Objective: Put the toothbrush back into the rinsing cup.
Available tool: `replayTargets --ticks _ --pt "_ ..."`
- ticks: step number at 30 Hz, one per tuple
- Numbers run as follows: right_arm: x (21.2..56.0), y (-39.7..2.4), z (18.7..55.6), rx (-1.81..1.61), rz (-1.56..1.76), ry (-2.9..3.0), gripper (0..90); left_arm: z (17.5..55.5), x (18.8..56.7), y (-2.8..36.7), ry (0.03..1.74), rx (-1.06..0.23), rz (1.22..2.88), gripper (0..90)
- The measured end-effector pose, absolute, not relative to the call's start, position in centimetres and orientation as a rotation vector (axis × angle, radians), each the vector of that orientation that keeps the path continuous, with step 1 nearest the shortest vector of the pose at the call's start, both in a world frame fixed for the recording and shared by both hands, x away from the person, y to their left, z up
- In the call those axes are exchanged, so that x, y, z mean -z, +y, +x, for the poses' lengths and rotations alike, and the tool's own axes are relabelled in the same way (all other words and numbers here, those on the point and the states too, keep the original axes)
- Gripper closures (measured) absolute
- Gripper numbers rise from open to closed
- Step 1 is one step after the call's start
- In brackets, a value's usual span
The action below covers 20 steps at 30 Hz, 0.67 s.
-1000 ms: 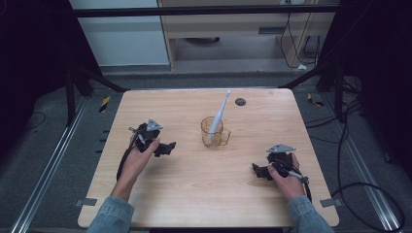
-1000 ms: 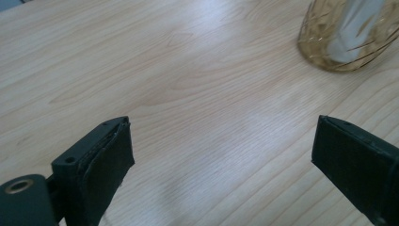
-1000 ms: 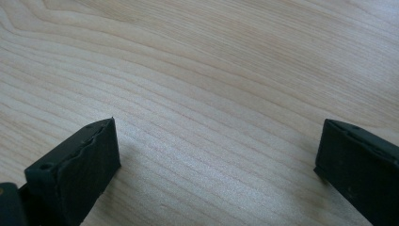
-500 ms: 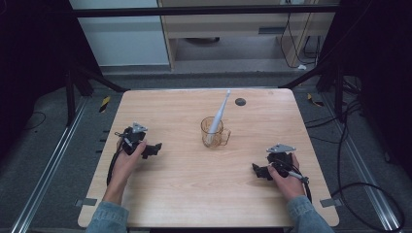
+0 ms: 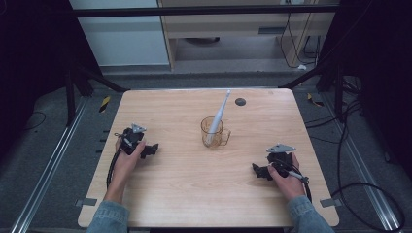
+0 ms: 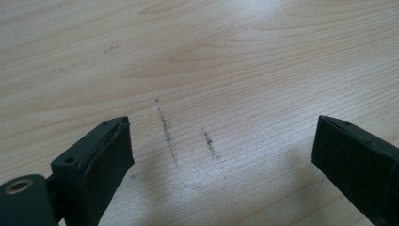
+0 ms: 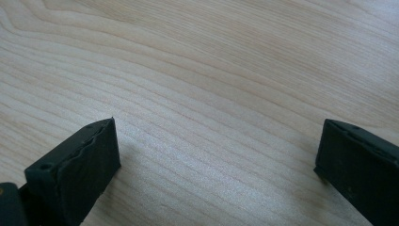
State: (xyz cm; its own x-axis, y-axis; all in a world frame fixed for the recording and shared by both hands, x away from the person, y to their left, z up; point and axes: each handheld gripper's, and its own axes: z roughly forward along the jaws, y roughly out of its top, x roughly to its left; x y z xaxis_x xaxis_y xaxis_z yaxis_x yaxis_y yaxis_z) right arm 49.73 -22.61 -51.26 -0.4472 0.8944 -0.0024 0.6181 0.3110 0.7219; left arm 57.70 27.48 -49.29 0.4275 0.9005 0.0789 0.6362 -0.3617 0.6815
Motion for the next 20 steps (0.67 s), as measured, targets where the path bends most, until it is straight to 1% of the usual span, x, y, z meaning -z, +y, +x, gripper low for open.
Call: replayTargets --ticks 8,11,13,20 --pt "51.3 -22.6 49.7 -0.927 1.342 2.18 0.3 58.1 50.0 27.2 1.303 -0.568 2.115 4.7" --pt "51.3 -22.6 49.7 -0.928 1.345 2.179 0.3 58.2 50.3 27.1 1.296 -0.538 2.094 2.2" --pt "51.3 -22.6 49.7 -0.928 1.343 2.18 0.4 58.1 50.7 27.2 1.272 -0.551 2.064 0.0" --pt "51.3 -22.6 49.7 -0.928 1.345 2.179 0.4 58.1 50.7 27.2 1.272 -0.552 2.064 0.0"
